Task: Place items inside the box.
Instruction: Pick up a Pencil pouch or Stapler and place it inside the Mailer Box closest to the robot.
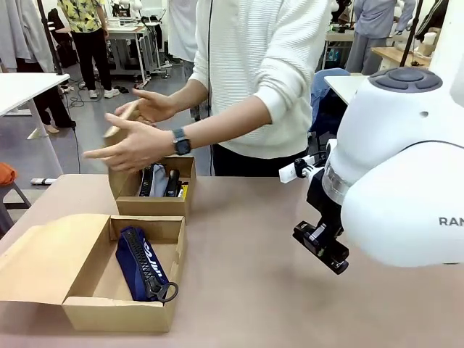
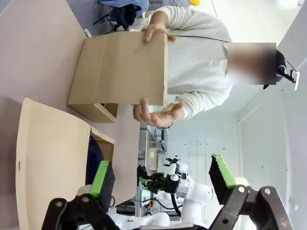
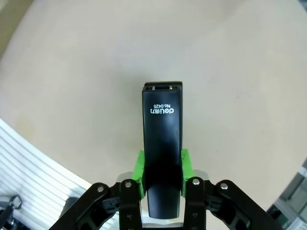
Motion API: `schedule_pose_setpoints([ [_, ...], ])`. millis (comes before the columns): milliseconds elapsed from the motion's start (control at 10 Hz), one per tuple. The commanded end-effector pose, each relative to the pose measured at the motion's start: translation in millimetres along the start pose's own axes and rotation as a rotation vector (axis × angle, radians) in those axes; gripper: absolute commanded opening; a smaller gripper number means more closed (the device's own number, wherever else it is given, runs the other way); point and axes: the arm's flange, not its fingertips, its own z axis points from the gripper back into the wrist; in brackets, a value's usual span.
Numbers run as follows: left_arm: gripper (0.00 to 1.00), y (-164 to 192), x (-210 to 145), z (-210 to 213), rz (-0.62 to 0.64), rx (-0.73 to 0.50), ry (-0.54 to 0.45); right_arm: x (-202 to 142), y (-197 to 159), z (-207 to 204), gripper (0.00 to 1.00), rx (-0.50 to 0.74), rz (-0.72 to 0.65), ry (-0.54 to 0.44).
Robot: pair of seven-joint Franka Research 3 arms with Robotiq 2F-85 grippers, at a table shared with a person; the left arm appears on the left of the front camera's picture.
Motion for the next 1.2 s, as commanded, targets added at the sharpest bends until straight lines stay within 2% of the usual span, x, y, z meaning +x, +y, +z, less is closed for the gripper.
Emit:
schedule_pose_setpoints([
  [0,1.00,-0.4,-1.3,0.8,-0.017,-0.016,0.000,21.1,10.6,0.4,0.32,-0.063,0.001,0.021],
  [100,1.00,-0.4,-1.3,0.8,-0.017,-0.016,0.000,37.9,22.6,4.3,0.32,-0.093,-0.019,-0.022],
  [200,1.00,-0.4,-1.3,0.8,-0.017,-0.016,0.000,59.8,48.2,5.9,0.32,-0.040,-0.079,-0.081],
  [400,1.00,-0.4,-1.3,0.8,-0.017,-0.016,0.000,90.9,85.0,2.2,0.32,-0.024,-0.157,-0.026],
  [500,1.00,-0.4,-1.3,0.8,-0.017,-0.016,0.000,86.9,79.6,4.0,0.32,0.025,-0.189,-0.032],
  [700,1.00,-0.4,-1.3,0.8,-0.017,-0.016,0.000,42.4,45.1,24.8,0.32,0.044,-0.292,0.002],
  [800,1.00,-0.4,-1.3,0.8,-0.017,-0.016,0.000,13.4,33.9,40.2,0.32,0.083,-0.370,-0.046],
  [1000,1.00,-0.4,-1.3,0.8,-0.017,-0.016,0.000,-17.2,30.6,60.5,0.32,0.015,-0.532,-0.030],
  [1100,1.00,-0.4,-1.3,0.8,-0.017,-0.016,0.000,-14.2,34.9,60.3,0.32,-0.013,-0.517,-0.019],
])
